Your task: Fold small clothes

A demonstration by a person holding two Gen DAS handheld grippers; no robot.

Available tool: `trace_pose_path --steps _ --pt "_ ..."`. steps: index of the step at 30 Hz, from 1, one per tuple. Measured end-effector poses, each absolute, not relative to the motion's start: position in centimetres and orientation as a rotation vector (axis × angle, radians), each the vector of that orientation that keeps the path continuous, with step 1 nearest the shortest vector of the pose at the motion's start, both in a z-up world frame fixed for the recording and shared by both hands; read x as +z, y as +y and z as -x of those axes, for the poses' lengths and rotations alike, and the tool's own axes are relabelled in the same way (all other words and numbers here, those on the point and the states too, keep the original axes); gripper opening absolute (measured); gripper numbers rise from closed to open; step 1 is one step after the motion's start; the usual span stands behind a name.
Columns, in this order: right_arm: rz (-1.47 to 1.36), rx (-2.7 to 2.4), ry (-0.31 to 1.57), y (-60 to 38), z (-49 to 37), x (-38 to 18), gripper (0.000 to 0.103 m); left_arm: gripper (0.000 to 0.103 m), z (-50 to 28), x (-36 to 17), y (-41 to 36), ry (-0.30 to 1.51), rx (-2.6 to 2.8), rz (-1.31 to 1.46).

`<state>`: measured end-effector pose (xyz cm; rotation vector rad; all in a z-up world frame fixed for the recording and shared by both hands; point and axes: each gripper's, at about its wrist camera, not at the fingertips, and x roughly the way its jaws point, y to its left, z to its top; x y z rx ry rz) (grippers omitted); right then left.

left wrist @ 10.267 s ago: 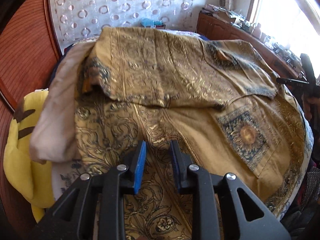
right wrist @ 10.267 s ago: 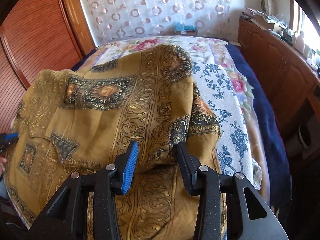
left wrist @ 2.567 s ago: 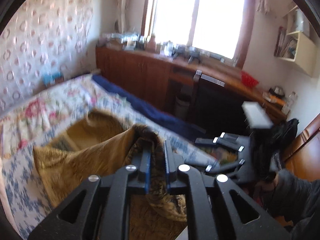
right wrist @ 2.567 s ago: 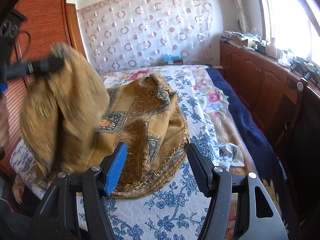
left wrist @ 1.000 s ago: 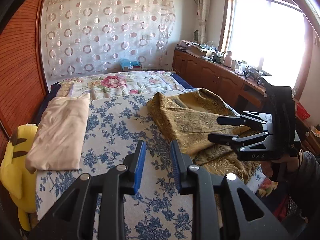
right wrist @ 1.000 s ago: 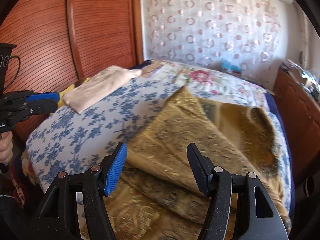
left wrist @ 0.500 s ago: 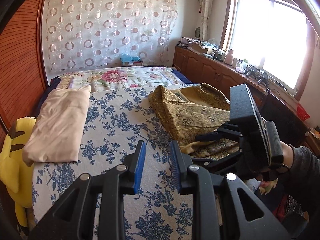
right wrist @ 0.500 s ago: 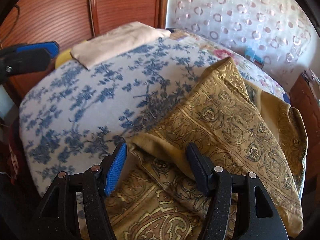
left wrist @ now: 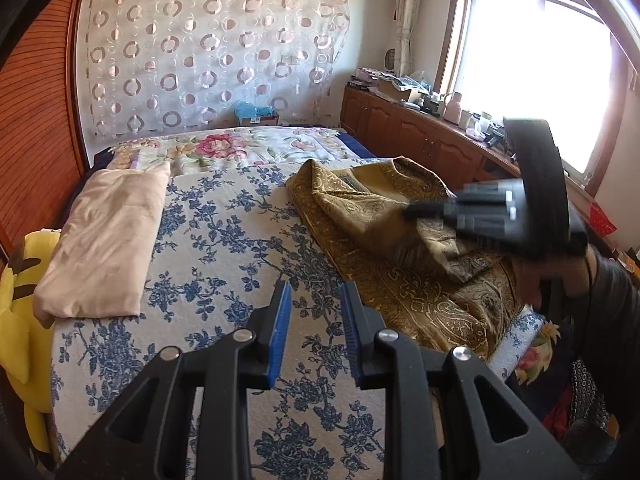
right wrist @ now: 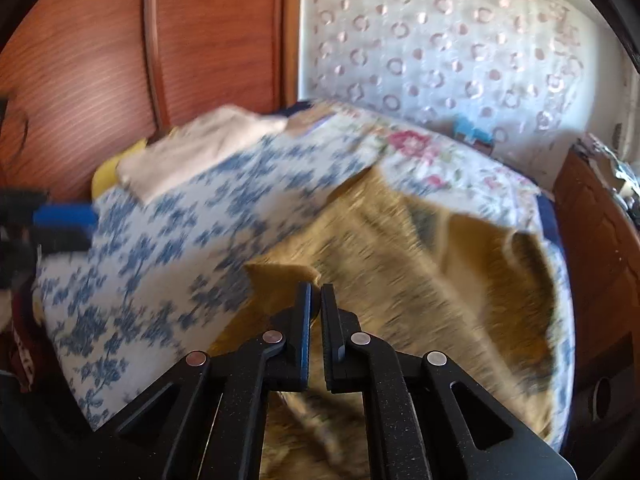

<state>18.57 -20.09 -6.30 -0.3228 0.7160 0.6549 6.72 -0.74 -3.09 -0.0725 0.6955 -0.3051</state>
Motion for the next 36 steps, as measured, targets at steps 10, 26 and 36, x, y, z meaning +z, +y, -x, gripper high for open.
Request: trace_pose_path --steps 10,26,36 --pt "0.355 0.359 0.644 -26.5 -29.6 -1.4 0.001 0.023 -6.9 -3.6 -1.4 0.709 -0.319 0.074" --pt "0.385 0.078 0.658 -29.8 -37.6 -2.9 0.001 0.023 -7.1 -5.0 -1.8 0.743 -0.321 0.071" --pt "0.311 0.090 0.746 -32.4 -35.6 -4.7 0.034 0.023 -7.0 -5.2 -2.3 0.742 -0.346 0.072"
